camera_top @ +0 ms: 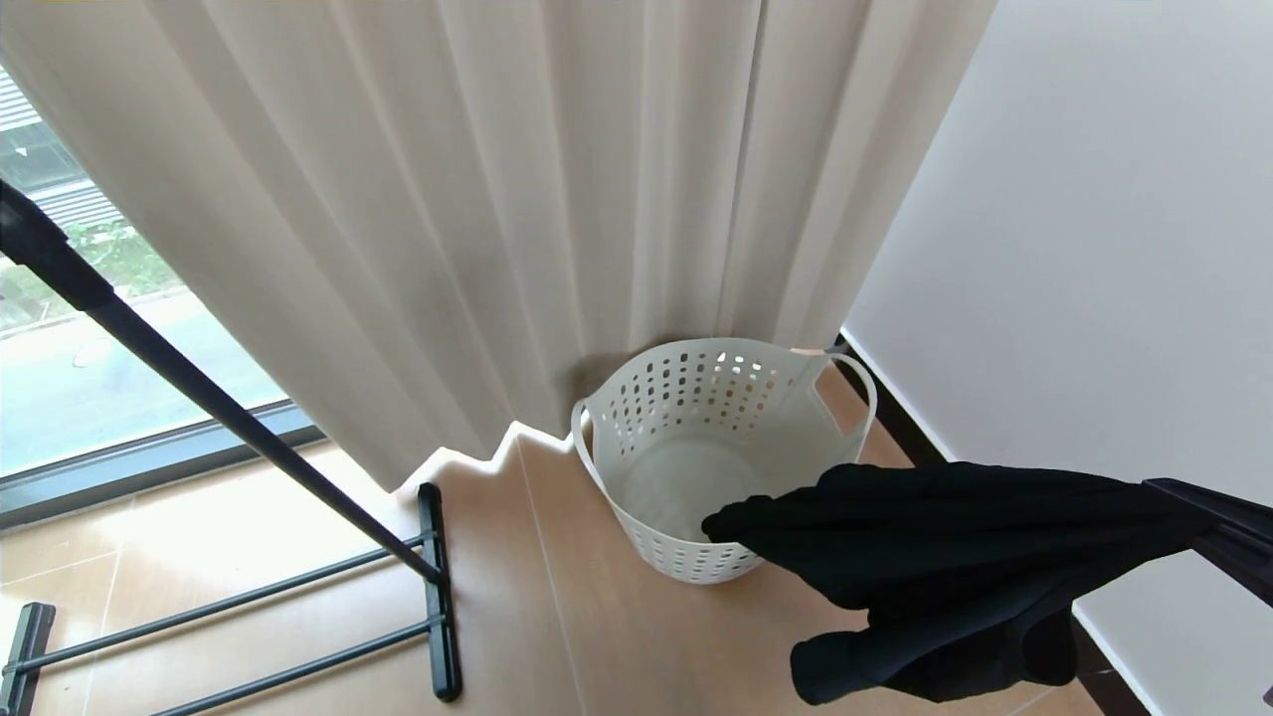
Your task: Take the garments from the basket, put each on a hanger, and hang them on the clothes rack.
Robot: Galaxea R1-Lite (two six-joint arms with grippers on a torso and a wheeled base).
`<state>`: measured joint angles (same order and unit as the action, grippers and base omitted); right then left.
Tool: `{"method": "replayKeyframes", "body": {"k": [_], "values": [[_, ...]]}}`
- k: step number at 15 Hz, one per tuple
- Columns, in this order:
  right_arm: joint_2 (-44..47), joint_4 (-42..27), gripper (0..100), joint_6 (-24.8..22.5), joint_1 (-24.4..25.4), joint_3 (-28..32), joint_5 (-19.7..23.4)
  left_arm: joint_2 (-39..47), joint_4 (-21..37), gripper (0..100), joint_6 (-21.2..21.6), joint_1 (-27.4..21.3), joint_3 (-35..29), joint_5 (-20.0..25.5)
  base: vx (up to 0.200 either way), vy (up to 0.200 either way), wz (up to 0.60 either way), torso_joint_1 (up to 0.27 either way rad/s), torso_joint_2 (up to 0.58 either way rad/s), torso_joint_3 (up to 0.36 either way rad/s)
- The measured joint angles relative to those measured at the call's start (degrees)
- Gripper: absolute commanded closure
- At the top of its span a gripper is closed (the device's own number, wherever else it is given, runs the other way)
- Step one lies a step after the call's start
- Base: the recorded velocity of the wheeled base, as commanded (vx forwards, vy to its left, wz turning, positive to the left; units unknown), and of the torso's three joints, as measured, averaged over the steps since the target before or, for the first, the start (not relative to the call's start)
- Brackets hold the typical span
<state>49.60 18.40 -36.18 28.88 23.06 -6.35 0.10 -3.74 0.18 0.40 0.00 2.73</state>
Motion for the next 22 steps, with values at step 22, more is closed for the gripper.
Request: {"method": "replayKeyframes", "body": {"k": [22], "values": [[1.3,-0.41,100,-0.11,0.02,0.48,-0.34,0.0,-0.02,0,0.0,0.01,0.0,-0.02,0.0,0.0,0.0,0.103,-0.37,-0.112]]}}
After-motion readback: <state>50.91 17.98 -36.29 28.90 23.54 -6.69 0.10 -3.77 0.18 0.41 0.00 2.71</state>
